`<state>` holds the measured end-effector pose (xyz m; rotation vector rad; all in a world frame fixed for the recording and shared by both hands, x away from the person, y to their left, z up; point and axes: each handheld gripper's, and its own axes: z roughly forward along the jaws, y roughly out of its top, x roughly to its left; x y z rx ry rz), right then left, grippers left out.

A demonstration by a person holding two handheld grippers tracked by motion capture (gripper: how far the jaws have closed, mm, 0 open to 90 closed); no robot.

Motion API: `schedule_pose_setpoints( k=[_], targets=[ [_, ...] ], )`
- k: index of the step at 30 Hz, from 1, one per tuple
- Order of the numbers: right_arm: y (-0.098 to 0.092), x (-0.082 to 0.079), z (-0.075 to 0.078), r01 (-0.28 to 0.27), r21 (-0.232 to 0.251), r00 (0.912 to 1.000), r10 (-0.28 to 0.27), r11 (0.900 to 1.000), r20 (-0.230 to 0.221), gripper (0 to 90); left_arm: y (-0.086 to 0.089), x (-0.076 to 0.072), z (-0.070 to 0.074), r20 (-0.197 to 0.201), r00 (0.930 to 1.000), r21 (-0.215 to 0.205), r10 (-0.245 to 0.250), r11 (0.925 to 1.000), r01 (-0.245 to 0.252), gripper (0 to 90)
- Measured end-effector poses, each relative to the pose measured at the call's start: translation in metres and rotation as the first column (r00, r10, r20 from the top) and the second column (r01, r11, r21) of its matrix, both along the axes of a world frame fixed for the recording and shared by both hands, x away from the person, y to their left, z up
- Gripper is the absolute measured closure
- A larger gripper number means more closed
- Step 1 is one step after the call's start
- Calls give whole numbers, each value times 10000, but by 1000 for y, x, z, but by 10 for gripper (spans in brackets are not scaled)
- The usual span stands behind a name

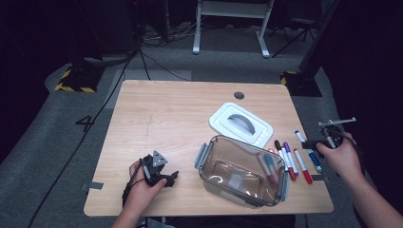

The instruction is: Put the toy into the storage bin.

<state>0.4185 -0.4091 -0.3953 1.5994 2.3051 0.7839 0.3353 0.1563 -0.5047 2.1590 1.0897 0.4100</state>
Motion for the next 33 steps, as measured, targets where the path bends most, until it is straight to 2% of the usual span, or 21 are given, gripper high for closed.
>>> schedule_pose_setpoints(
  k=[3,8,13,17,20,25,26,27,28,33],
  targets=[
    [9,-1,15,-347,246,9991,341,9991,238,767,0,0,0,3,10000,-7,8,10000,-8,151],
    [30,-4,42,-1107,588,9919,1066,9921,683,767,0,-1,0,32,10000,54,18,10000,-19,150],
    [52,-8,59,-1854,829,9794,1772,9792,970,768,0,-1,0,61,10000,84,15,10000,-16,150],
    [71,-13,69,-2428,901,9671,2337,9659,1003,767,0,-1,0,63,10000,83,18,10000,-18,149],
    [84,-18,76,-2901,1076,9543,2790,9509,1074,767,0,-1,0,66,10000,83,15,10000,-15,150],
    [109,-27,83,-3706,1385,9277,3588,9184,1031,767,0,-1,0,64,10000,84,15,10000,-15,150],
    [116,-29,83,-3934,1474,9187,3821,9075,995,767,0,-1,0,62,10000,89,12,10000,-12,150],
    [121,-30,83,-4065,1530,9133,3958,9007,963,767,0,-1,0,80,10000,73,20,10000,-20,150],
    [128,-33,82,-4300,1595,9027,4206,8886,901,767,0,-1,0,82,10000,68,21,10000,-21,149],
    [156,-43,76,-5060,1784,8616,5039,8439,601,767,0,-1,0,61,10000,87,14,10000,-15,150]
  ],
)
